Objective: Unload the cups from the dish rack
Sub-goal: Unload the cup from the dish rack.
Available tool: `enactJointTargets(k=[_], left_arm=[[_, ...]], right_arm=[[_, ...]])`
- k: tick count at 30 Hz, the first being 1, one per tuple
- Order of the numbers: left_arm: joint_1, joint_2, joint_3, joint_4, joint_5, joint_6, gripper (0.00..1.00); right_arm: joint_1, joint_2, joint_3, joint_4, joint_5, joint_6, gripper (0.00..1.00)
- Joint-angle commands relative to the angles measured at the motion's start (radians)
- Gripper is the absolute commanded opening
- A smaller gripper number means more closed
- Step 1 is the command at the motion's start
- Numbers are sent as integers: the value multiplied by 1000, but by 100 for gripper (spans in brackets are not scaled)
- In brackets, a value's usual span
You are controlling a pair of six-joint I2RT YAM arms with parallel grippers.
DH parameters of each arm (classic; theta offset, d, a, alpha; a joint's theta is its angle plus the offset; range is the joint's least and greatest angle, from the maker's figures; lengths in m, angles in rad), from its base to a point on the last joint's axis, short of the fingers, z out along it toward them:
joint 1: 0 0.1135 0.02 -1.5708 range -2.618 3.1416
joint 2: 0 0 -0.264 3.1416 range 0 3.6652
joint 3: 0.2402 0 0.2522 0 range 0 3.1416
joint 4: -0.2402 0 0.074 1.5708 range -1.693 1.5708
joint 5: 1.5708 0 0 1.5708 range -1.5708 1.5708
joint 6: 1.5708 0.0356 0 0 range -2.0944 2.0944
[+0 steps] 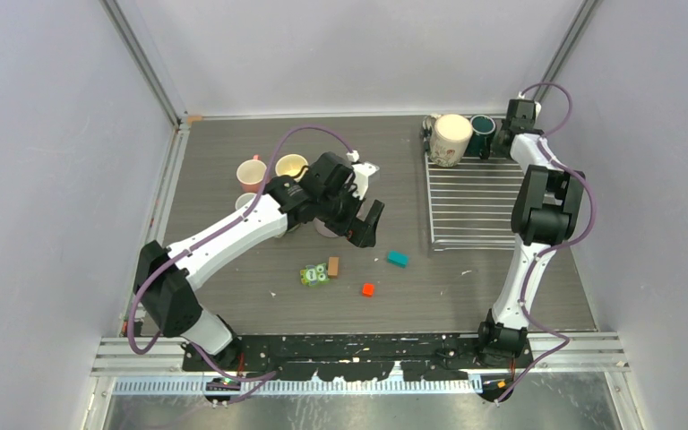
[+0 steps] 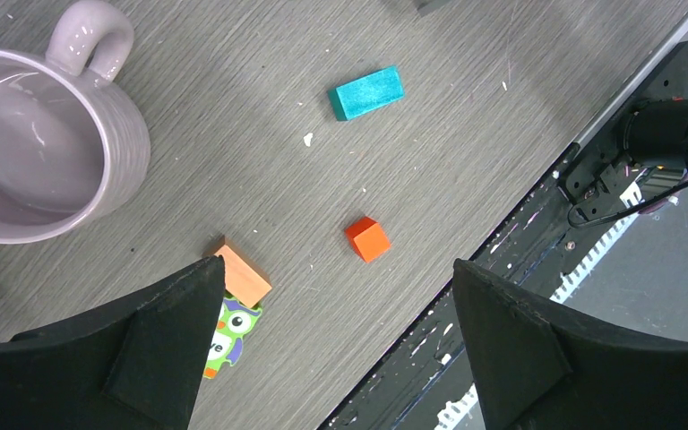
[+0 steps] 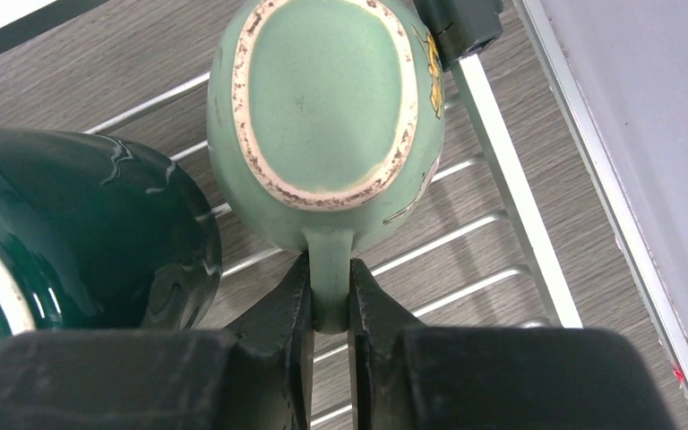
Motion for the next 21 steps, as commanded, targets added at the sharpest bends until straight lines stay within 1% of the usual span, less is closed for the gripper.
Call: enactJointTargets(k=[1, 3, 10, 21], left_arm=[[-5, 5, 1, 0, 11, 13, 100], [-5, 5, 2, -1, 11, 12, 100], [-5, 0, 3, 1, 11, 12, 100], [-5, -17, 4, 8, 12, 10, 100]], right_arm=[[-4, -17, 54, 20, 56, -8, 3], [-4, -30, 48, 24, 75, -5, 1], [-4, -116, -25, 85, 130, 15, 1], [-4, -179, -29, 72, 173, 28, 1]])
